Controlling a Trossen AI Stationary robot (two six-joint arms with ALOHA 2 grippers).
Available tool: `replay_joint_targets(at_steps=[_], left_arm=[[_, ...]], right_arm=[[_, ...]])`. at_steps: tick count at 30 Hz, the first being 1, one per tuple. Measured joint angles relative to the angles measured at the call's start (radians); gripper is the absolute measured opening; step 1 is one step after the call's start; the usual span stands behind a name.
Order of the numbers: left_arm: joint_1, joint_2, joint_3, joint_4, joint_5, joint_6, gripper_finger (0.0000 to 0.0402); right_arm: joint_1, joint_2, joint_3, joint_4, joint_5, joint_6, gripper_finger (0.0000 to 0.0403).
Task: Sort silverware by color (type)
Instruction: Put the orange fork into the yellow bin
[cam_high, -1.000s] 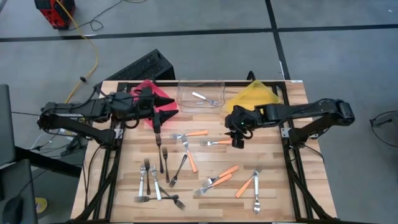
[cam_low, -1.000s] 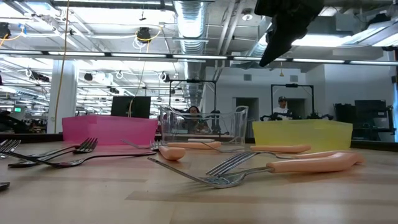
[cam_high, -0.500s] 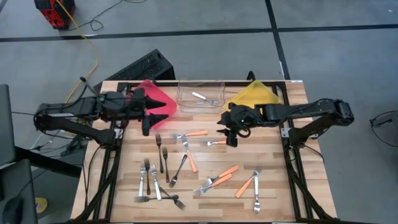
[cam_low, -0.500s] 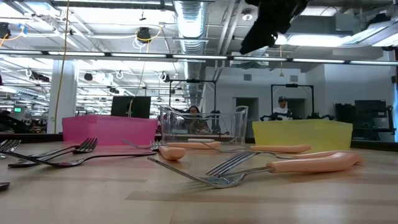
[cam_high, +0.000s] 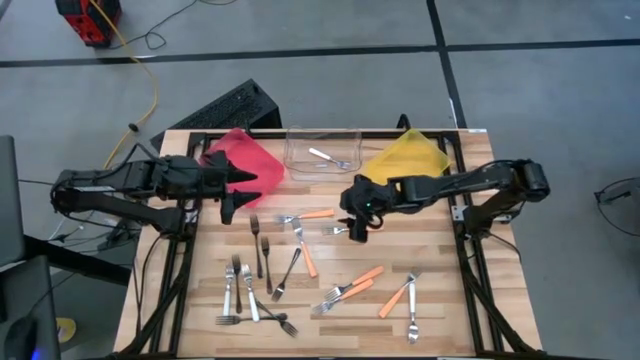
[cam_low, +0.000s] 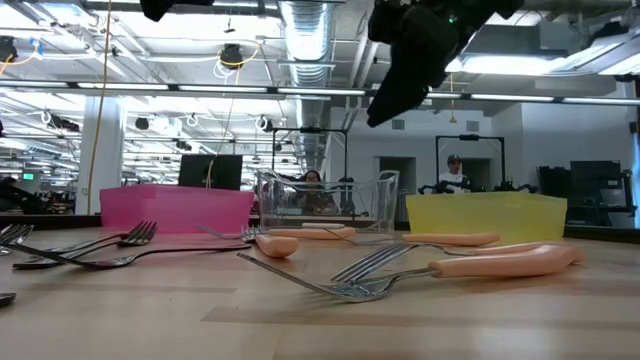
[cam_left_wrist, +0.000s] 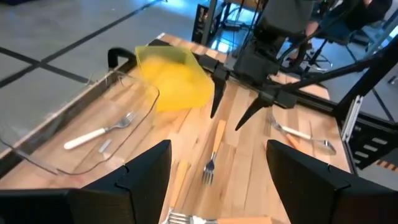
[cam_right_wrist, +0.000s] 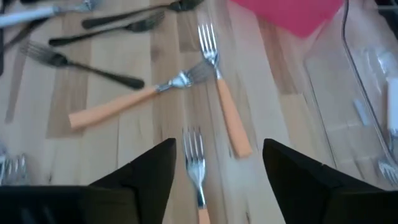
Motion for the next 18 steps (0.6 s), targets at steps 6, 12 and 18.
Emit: replay_joint_targets(at_steps=[6,12,18], left_arm=[[-0.001,-0.019,-0.043,0.008,0.002,-0.005,0.0247],[-0.001,-0.047,-0.062,0.008,0.010,-0.026,0.0247],[-0.001,-0.064,-0.061,0.013,0.018,0.000,0.0247]], right_arm=[[0.007,0.084,-0.001,0.006,-0.001,-0.008,0.0273],[0.006,0.129,-0.001,0.011,-0.001,-0.008,0.0274],[0.006,0.159,0.000,0.014,-0.001,-0.031,0.0274]])
